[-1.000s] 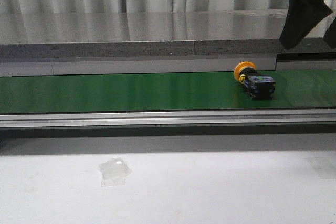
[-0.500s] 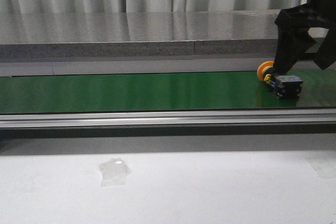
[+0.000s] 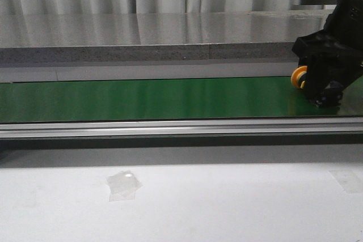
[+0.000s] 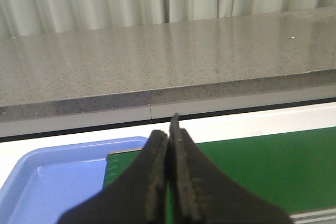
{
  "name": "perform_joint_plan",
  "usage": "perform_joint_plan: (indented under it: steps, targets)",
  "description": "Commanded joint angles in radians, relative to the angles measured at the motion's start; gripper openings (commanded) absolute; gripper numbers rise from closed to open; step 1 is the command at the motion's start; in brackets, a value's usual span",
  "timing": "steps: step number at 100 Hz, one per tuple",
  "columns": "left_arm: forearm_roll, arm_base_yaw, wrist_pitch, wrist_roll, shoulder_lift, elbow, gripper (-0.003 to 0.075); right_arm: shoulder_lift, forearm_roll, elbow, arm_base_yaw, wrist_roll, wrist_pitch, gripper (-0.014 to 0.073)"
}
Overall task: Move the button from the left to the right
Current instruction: 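Lower the right gripper onto the button and grasp it, then lift the button with the right gripper and lower it into the green tray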
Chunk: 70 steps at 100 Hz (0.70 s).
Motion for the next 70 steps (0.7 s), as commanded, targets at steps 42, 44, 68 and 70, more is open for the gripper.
perform_joint_plan:
  steps: [42, 44, 68, 70]
  targets:
    - [-0.018, -0.008, -0.071, -0.005, 0.009, -0.027, -0.002, -0.044, -0.072, -0.226, -0.035, -0.009, 0.165, 0.0208]
    - [-0.018, -0.008, -0.071, -0.005, 0.009, -0.027, -0.002, -0.044, -0.077, -0.24, -0.044, -0.009, 0.171, 0.0208]
    - [-0.018, -0.008, -0.071, -0.005, 0.009, -0.027, -0.002, -0.044, -0.112, -0.337, -0.217, -0.01, 0.198, 0.0208]
    - [-0.018, -0.008, -0.071, -0.005, 0.009, -0.027, -0.002, -0.044, -0.113, -0.34, -0.23, -0.01, 0.197, 0.0208]
